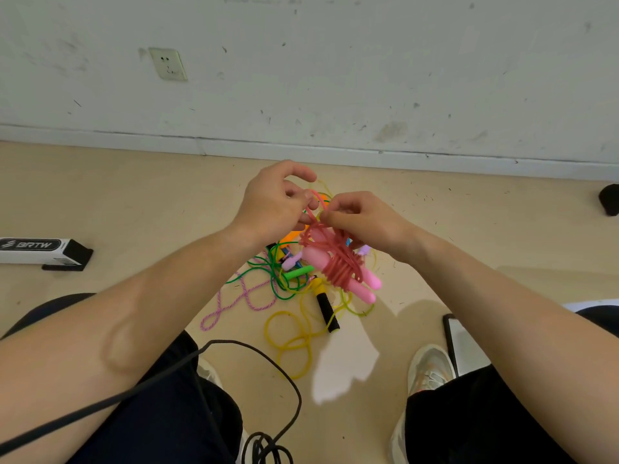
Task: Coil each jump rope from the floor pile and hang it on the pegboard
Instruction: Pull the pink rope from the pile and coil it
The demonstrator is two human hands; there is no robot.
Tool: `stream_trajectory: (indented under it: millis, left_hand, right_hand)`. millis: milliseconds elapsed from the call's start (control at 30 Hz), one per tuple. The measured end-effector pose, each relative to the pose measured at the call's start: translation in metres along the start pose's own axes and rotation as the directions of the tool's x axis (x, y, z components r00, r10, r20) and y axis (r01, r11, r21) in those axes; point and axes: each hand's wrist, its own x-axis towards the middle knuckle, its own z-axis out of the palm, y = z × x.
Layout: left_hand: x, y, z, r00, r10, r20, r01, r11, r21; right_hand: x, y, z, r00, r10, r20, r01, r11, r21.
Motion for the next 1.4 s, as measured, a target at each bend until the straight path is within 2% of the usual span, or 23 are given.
stream_trajectory:
  millis: [67, 167, 267, 333, 533, 633, 733, 867, 1000, 1133, 1233, 1300, 1400]
  left_hand:
    - [0.000, 0.002, 0.001, 1.000, -0.017, -0.013, 0.017, 0.999, -0.032]
    - [-0.002, 0.001, 0.004, 0.998, -0.064, -0.006, 0.063, 0.994, -0.093]
    - [-0.003, -0.002, 0.008, 0.995, -0.104, 0.005, 0.104, 0.987, -0.124]
    - [-0.003, -0.002, 0.007, 0.992, -0.125, -0.001, 0.123, 0.981, -0.153]
    - [-0.004, 0.000, 0.003, 0.984, -0.177, 0.004, 0.174, 0.961, -0.217]
    - [-0.005, 0.003, 0.001, 0.981, -0.193, 0.017, 0.192, 0.958, -0.215]
    - [-0.003, 0.003, -0.002, 0.989, -0.145, 0.003, 0.145, 0.984, -0.105]
    - [0.002, 0.000, -0.002, 0.995, -0.096, -0.036, 0.095, 0.995, -0.028]
    - [0.008, -0.002, 0.000, 0.991, -0.074, -0.108, 0.070, 0.997, -0.041]
    - [0.011, 0.000, -0.001, 0.981, -0.065, -0.183, 0.052, 0.996, -0.075]
    - [0.015, 0.001, -0.003, 0.975, -0.039, -0.219, 0.017, 0.995, -0.100]
    - [0.015, 0.001, 0.000, 0.980, 0.026, -0.197, -0.039, 0.997, -0.059]
    - [0.009, 0.002, 0.011, 0.987, 0.146, -0.062, -0.148, 0.989, -0.029]
  right_hand:
    - [0.001, 0.000, 0.000, 1.000, 0.011, 0.019, -0.012, 0.999, 0.045]
    - [0.001, 0.003, 0.009, 0.999, -0.013, -0.041, 0.017, 0.995, 0.097]
    - [0.000, 0.008, 0.021, 0.992, -0.034, -0.122, 0.040, 0.998, 0.045]
    - [-0.001, 0.010, 0.027, 0.984, -0.084, -0.154, 0.078, 0.996, -0.050]
    - [-0.004, 0.010, 0.030, 0.971, -0.187, -0.146, 0.160, 0.971, -0.179]
    - [-0.005, 0.009, 0.027, 0.982, -0.161, -0.095, 0.139, 0.969, -0.206]
    - [-0.003, 0.010, 0.023, 0.986, -0.150, -0.077, 0.120, 0.947, -0.297]
    - [0.000, 0.017, 0.020, 0.985, -0.107, -0.135, 0.046, 0.919, -0.391]
    - [0.001, 0.022, 0.029, 0.973, -0.019, -0.232, -0.056, 0.948, -0.313]
    - [0.007, 0.028, 0.035, 0.955, -0.099, -0.279, -0.009, 0.932, -0.362]
    - [0.010, 0.028, 0.036, 0.951, -0.119, -0.287, 0.017, 0.943, -0.333]
    - [0.012, 0.028, 0.034, 0.953, -0.073, -0.294, -0.016, 0.958, -0.287]
    - [0.011, 0.025, 0.025, 0.966, 0.025, -0.259, -0.096, 0.960, -0.263]
